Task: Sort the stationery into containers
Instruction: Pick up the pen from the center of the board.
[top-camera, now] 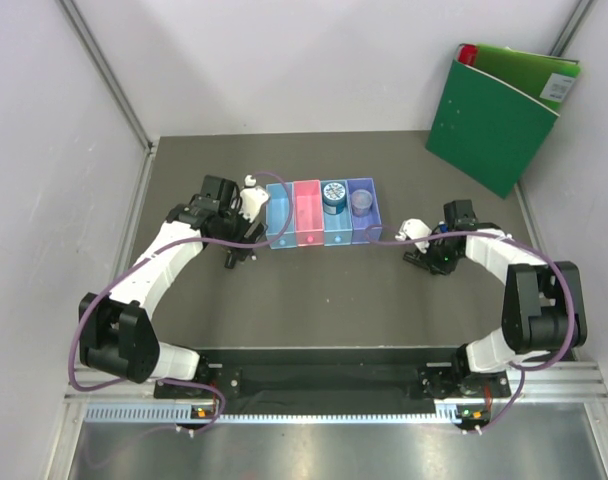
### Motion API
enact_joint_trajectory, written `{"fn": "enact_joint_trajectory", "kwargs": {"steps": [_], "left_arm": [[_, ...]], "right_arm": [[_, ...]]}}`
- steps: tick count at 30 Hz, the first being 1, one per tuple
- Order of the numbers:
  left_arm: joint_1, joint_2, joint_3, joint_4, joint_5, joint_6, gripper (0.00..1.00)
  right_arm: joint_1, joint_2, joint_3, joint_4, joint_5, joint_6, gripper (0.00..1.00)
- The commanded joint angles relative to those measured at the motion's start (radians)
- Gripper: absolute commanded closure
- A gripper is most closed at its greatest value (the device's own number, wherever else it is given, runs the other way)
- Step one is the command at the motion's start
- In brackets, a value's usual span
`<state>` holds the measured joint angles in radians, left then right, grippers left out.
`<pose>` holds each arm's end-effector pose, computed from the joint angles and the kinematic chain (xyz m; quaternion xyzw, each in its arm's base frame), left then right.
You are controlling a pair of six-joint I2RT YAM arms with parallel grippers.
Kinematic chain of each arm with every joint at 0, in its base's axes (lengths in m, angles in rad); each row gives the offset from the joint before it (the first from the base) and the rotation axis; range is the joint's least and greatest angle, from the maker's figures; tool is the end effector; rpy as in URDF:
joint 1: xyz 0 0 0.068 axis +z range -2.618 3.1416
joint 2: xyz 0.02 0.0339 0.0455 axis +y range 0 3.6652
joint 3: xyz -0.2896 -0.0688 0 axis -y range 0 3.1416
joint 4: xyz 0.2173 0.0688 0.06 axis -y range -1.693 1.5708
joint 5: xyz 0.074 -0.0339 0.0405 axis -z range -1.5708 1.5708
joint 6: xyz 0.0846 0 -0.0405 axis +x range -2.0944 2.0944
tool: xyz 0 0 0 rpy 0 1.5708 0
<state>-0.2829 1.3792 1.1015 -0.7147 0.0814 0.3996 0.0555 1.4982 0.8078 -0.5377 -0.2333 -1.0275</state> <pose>0.2639 -0.0839 0.2634 0.3314 0.8986 -0.0223 0.2867 0.2558 0.0338 0.1630 -0.5214 0.8284 0.0223 0.2033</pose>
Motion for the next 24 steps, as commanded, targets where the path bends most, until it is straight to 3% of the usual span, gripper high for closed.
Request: {"fn": "enact_joint_trajectory", "kwargs": {"steps": [1,8,12,19,24], "left_arm": [[0.004,-0.009,0.006,-0.003,-0.003,0.022,0.17],[0.005,-0.028,-0.086,0.044,-0.028,0.027,0.19],[0.01,-0.012,-0.114,0.066,-0.031,-0.002,0.21],[0.017,0.027,-0.178,0.191,-0.054,0.005,0.26],[0.033,0.084,-0.195,0.254,-0.062,0.024,0.35]], "right_arm": [[-0.011,-0.027,-0.016,0.028,-0.014,0.0,0.9],[-0.013,-0.249,-0.004,-0.06,0.008,0.037,0.89],[-0.011,-0.416,0.106,-0.163,-0.007,0.041,0.89],[-0.011,-0.512,0.319,-0.297,-0.034,0.101,0.89],[-0.008,-0.532,0.422,-0.35,-0.021,0.121,0.89]]}}
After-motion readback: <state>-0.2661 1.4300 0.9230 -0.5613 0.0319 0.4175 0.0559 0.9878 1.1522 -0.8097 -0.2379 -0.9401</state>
